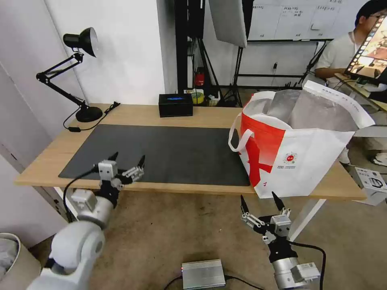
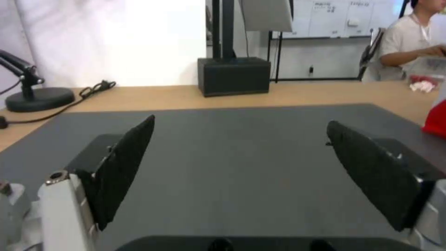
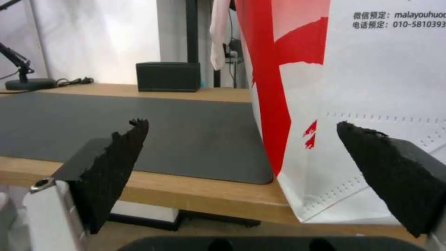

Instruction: Pick up the trash from the table and place it into the takeout bag.

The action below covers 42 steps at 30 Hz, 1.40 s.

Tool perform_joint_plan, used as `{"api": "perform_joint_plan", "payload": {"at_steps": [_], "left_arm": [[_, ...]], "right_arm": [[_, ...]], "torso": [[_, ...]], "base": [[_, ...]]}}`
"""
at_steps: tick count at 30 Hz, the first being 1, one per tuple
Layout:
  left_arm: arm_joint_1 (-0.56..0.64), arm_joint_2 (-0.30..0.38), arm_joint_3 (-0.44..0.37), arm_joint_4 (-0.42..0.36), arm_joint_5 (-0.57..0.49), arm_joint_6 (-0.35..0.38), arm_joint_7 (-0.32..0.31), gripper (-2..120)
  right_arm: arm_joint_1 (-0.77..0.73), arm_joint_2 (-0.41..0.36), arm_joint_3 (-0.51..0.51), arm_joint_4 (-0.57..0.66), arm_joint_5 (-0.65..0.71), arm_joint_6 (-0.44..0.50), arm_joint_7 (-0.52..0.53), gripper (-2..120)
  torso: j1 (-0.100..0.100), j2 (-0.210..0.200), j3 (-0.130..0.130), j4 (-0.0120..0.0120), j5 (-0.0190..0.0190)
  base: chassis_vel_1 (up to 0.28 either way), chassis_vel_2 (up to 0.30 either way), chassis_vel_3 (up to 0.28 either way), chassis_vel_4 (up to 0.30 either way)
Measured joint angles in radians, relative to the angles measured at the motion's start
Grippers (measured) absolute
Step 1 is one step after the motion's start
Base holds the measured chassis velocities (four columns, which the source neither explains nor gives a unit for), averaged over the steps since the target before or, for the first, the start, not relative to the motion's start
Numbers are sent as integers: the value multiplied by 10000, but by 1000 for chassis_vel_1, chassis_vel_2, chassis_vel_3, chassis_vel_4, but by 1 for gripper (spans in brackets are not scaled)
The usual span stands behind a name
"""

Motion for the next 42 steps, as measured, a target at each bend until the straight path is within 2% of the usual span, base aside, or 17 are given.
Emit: {"api": "perform_joint_plan", "payload": {"at_steps": [5, 9, 20, 42], "left_arm": [[639, -313, -272, -151, 324, -163, 122, 100], [1308, -822, -566, -147, 632, -668, 402, 100], [1808, -1501, -558, -202, 990, -1472, 790, 100], [1799, -1463, -734, 353, 1369, -2317, 1038, 100]], "right_arm": [[0, 0, -1, 0, 1, 0, 0, 100], [-1, 0, 0, 0, 0, 0, 0, 100], [0, 0, 0, 0, 0, 0, 0, 100], [0, 0, 0, 0, 0, 0, 0, 100]], "torso": [[0, 0, 0, 1, 0], [0, 0, 0, 2, -1], [0, 0, 0, 1, 0], [1, 0, 0, 1, -1]], "base": [[0, 0, 0, 0], [0, 0, 0, 0], [0, 0, 0, 0], [0, 0, 0, 0]]}}
